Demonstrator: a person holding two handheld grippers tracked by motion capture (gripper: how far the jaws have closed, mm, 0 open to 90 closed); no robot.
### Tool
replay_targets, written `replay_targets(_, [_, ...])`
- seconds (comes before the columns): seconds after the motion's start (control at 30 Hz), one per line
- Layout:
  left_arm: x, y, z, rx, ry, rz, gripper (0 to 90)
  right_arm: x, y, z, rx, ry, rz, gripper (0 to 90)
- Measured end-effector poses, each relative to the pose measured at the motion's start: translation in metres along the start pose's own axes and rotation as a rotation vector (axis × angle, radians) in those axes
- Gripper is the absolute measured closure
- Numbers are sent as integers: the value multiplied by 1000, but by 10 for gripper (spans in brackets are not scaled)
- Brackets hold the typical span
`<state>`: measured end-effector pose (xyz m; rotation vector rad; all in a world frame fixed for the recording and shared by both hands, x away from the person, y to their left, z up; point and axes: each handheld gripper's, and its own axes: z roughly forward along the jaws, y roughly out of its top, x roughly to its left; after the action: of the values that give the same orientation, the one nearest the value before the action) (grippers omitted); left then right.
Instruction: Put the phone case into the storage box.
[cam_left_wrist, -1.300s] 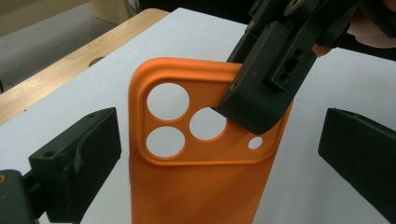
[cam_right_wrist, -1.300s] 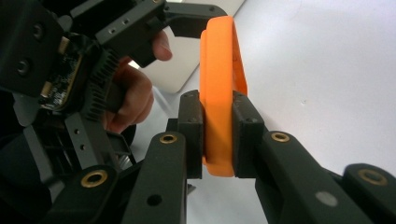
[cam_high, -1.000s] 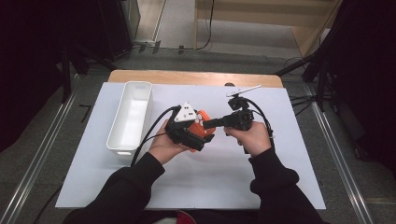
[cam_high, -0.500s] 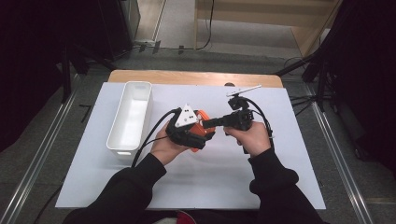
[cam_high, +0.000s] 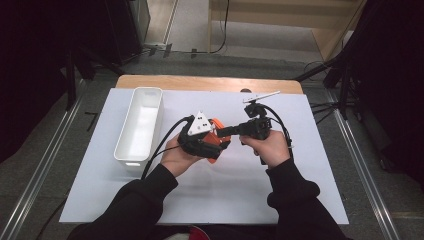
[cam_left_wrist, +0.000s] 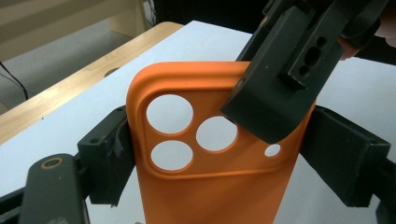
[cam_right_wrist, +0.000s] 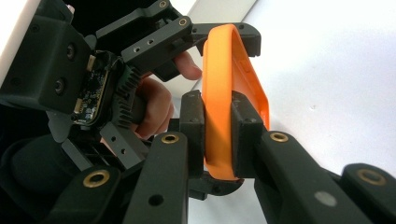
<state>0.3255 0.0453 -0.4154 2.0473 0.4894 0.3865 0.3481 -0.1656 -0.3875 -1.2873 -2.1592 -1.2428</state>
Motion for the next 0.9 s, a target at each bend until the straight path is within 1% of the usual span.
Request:
replay_targets(0.27, [0,2,-1,6,-10,-10,166,2,0,0,-5,-1,-13,749])
replay_targets(0.37, [0,4,-2,6,-16,-6,166,2,0,-2,-21,-5,-15,680])
replay_targets(0.5, [0,4,-3,11,-17,-11,166,1,0,-5,-44,3,-14,639])
replay_targets(0.73, [4,5,-5,17,-16,-29,166,1,0,-13,-74,7,-18,601])
replay_targets(0.9, [9,4,-7,17,-15,-59,166,0,0,-20,-90,9,-18,581])
